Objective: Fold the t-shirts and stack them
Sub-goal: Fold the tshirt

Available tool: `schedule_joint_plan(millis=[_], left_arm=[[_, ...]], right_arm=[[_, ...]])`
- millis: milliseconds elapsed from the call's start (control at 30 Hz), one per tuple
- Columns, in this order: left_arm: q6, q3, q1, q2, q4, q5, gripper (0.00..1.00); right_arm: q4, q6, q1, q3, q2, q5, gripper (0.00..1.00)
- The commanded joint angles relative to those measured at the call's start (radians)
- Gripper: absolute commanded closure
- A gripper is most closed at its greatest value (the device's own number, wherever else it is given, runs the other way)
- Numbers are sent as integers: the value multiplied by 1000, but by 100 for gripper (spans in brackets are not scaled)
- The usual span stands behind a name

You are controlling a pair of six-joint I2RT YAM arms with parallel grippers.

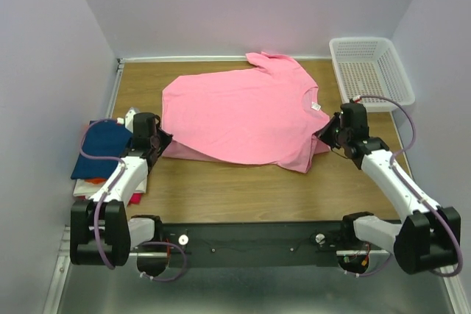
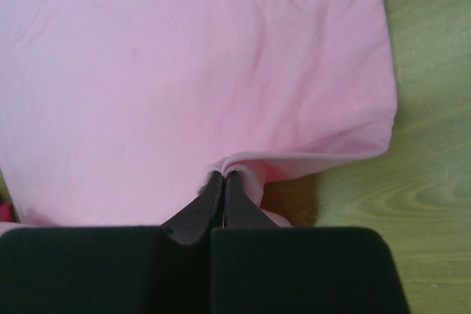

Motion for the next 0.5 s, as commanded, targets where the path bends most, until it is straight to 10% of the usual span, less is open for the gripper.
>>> schedule_joint_plan(millis=[0,467], left_arm=[[12,52,-4,52,6,-55,100],[9,136,0,112,-21,-113,100]], right_arm=[[82,-49,-3,99,119,65,100],[105,-82,-14,329,369,85,100]])
